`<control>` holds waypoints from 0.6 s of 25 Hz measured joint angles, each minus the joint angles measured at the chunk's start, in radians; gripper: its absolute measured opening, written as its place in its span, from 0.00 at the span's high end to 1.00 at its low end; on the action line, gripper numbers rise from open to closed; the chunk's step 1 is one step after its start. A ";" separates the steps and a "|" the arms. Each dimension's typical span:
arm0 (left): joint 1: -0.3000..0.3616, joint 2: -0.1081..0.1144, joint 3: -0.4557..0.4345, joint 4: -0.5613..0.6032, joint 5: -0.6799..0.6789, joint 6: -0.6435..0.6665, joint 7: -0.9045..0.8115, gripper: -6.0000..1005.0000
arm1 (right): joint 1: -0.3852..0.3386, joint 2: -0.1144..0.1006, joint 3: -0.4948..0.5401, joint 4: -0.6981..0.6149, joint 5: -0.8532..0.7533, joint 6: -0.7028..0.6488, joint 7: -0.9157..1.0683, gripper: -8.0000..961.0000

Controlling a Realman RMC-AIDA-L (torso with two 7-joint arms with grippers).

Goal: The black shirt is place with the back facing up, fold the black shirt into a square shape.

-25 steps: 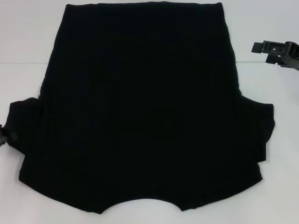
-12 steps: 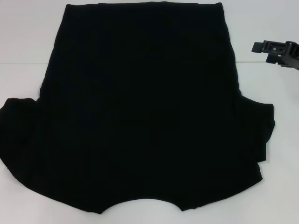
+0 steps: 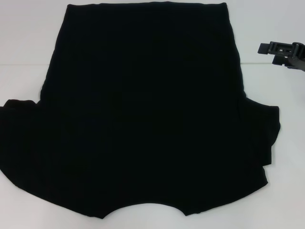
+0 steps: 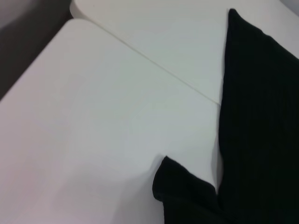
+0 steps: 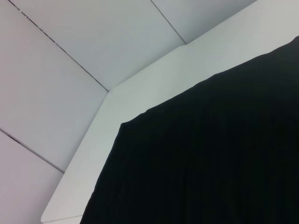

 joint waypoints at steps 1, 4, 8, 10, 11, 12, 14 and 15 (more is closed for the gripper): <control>-0.002 0.001 0.003 0.003 0.000 0.003 -0.001 0.99 | 0.000 0.000 0.000 0.000 0.000 0.000 0.000 0.13; -0.009 0.002 0.021 0.005 -0.001 0.018 -0.002 0.98 | 0.002 0.000 0.000 0.000 0.000 0.000 0.000 0.13; -0.024 -0.007 0.071 0.002 -0.009 0.056 -0.002 0.98 | 0.004 0.000 0.000 0.000 0.000 0.000 0.000 0.13; -0.039 -0.013 0.102 -0.001 -0.010 0.069 -0.001 0.98 | 0.004 0.000 0.000 0.000 0.000 0.001 0.000 0.13; -0.046 -0.016 0.121 -0.002 -0.010 0.073 -0.001 0.98 | 0.005 0.001 0.000 0.000 0.000 0.002 0.000 0.13; -0.053 -0.019 0.144 -0.003 -0.010 0.074 -0.001 0.98 | 0.005 0.001 0.000 0.000 0.000 0.003 0.000 0.13; -0.070 -0.024 0.199 -0.004 -0.010 0.071 -0.001 0.98 | 0.005 0.002 0.000 0.000 -0.001 0.005 0.000 0.13; -0.077 -0.024 0.220 -0.004 -0.011 0.068 -0.001 0.98 | 0.005 0.002 0.000 0.000 -0.001 0.005 0.000 0.13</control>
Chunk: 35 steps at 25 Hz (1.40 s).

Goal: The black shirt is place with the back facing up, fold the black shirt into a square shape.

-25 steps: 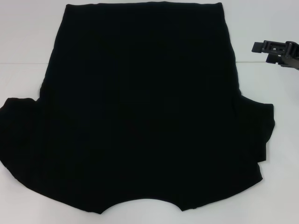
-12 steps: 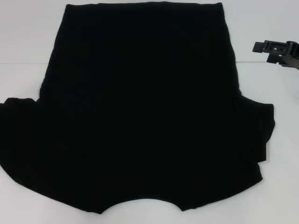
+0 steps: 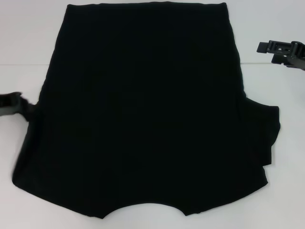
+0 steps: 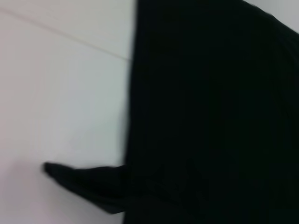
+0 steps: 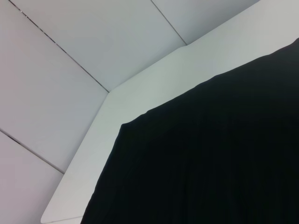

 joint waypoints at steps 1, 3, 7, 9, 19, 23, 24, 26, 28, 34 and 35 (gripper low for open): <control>-0.010 0.000 0.022 0.000 0.000 -0.004 0.002 0.98 | 0.000 0.000 0.000 0.000 0.000 0.000 0.000 0.13; -0.028 0.000 0.046 0.000 -0.001 -0.008 0.015 0.98 | -0.002 0.000 0.000 0.000 0.000 0.001 0.000 0.13; -0.051 -0.016 0.133 0.005 -0.047 -0.010 0.125 0.98 | -0.003 0.000 0.000 0.000 -0.001 0.004 0.000 0.13; -0.052 -0.029 0.196 0.005 -0.064 -0.012 0.177 0.98 | -0.003 0.000 0.000 0.000 -0.001 0.005 -0.001 0.13; 0.015 -0.070 0.447 0.143 -0.007 0.028 0.266 0.93 | -0.006 -0.001 -0.004 0.000 -0.004 0.027 -0.002 0.13; 0.056 -0.086 0.382 0.229 -0.044 0.022 0.258 0.87 | -0.007 -0.003 -0.006 0.000 -0.004 0.028 -0.001 0.13; 0.061 -0.085 0.367 0.229 -0.051 0.031 0.251 0.85 | -0.007 -0.003 -0.007 0.000 -0.004 0.027 -0.001 0.13; 0.067 -0.081 0.340 0.213 -0.053 0.055 0.233 0.81 | -0.008 -0.004 -0.009 0.000 -0.006 0.022 -0.001 0.13; 0.070 -0.080 0.293 0.181 -0.058 0.093 0.215 0.78 | -0.008 -0.006 -0.009 -0.001 -0.019 0.010 -0.001 0.13; 0.071 -0.040 0.081 -0.071 -0.271 0.258 0.283 0.62 | -0.025 -0.041 -0.007 -0.006 -0.074 -0.111 0.010 0.13; 0.072 -0.025 0.049 -0.132 -0.320 0.288 0.325 0.58 | -0.029 -0.050 -0.007 -0.014 -0.092 -0.137 0.023 0.13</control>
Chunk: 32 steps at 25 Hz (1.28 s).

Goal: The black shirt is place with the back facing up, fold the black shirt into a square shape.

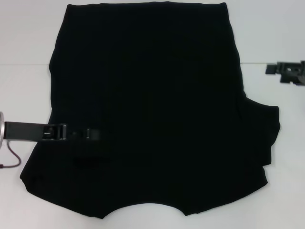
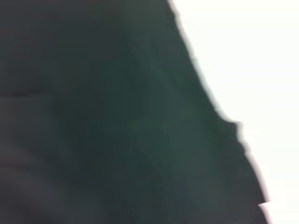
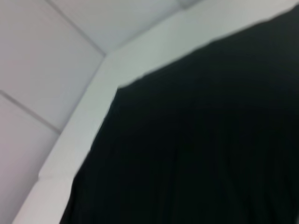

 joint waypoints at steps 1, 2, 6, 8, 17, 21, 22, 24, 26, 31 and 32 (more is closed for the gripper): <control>-0.001 0.012 -0.030 -0.059 -0.034 0.026 0.041 0.58 | -0.003 -0.007 0.000 -0.007 -0.019 -0.025 0.013 0.13; -0.002 0.021 -0.052 -0.100 -0.050 0.045 0.079 0.58 | -0.008 -0.015 0.000 -0.015 -0.043 -0.050 0.030 0.13; -0.001 0.024 -0.068 -0.138 -0.054 0.070 0.172 0.58 | -0.024 -0.032 0.004 -0.043 -0.130 -0.119 0.067 0.13; 0.016 0.003 -0.063 -0.142 -0.059 0.083 0.332 0.58 | -0.035 -0.037 0.005 -0.054 -0.159 -0.149 0.073 0.13; 0.086 -0.054 -0.077 -0.145 -0.237 0.052 0.607 0.57 | -0.079 -0.045 0.005 -0.063 -0.175 -0.195 0.084 0.13; 0.088 -0.046 -0.105 -0.167 -0.277 0.049 0.557 0.57 | -0.078 -0.044 -0.002 -0.059 -0.201 -0.193 0.113 0.14; 0.087 -0.042 -0.112 -0.174 -0.280 0.049 0.545 0.57 | -0.075 -0.043 -0.002 -0.058 -0.215 -0.192 0.123 0.14; 0.085 -0.039 -0.116 -0.179 -0.280 0.048 0.533 0.57 | -0.069 -0.039 -0.002 -0.056 -0.251 -0.181 0.145 0.15; 0.085 -0.039 -0.116 -0.181 -0.280 0.046 0.531 0.57 | -0.062 -0.035 -0.002 -0.055 -0.280 -0.171 0.160 0.16; 0.086 -0.039 -0.116 -0.183 -0.281 0.035 0.531 0.57 | -0.055 -0.021 -0.002 -0.051 -0.291 -0.165 0.164 0.24; 0.086 -0.039 -0.116 -0.183 -0.281 0.034 0.531 0.57 | -0.054 -0.017 -0.002 -0.049 -0.291 -0.160 0.164 0.27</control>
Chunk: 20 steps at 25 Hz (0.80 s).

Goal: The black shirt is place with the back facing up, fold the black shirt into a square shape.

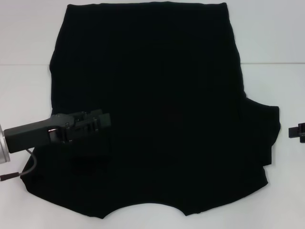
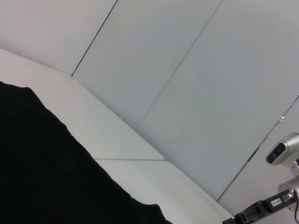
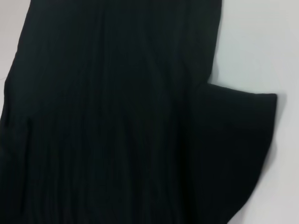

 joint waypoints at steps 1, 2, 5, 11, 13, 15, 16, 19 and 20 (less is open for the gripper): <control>0.001 0.000 0.000 0.000 0.000 -0.001 0.000 0.57 | 0.002 0.003 0.000 0.005 0.000 0.006 0.000 0.29; 0.001 0.000 0.000 0.000 0.000 -0.003 0.002 0.57 | 0.005 0.007 0.000 0.015 0.000 0.016 0.000 0.31; 0.002 0.000 -0.001 0.000 0.000 -0.015 0.005 0.57 | 0.033 0.014 -0.003 0.090 -0.020 0.076 0.000 0.37; 0.004 -0.001 -0.004 0.000 0.000 -0.022 0.007 0.57 | 0.077 0.037 -0.004 0.141 -0.098 0.143 0.020 0.55; 0.004 -0.001 -0.005 0.000 0.000 -0.023 0.007 0.57 | 0.081 0.041 -0.004 0.141 -0.104 0.150 0.026 0.55; 0.003 -0.001 -0.006 0.000 0.000 -0.023 0.007 0.57 | 0.087 0.046 -0.004 0.142 -0.110 0.162 0.032 0.55; 0.003 -0.001 -0.007 0.000 0.000 -0.023 0.007 0.57 | 0.090 0.048 -0.004 0.143 -0.114 0.167 0.035 0.55; 0.002 -0.001 -0.009 0.000 0.000 -0.031 0.008 0.57 | 0.100 0.056 -0.004 0.144 -0.136 0.185 0.050 0.55; 0.002 -0.001 -0.009 0.000 0.000 -0.036 0.008 0.57 | 0.103 0.059 -0.004 0.144 -0.143 0.192 0.056 0.55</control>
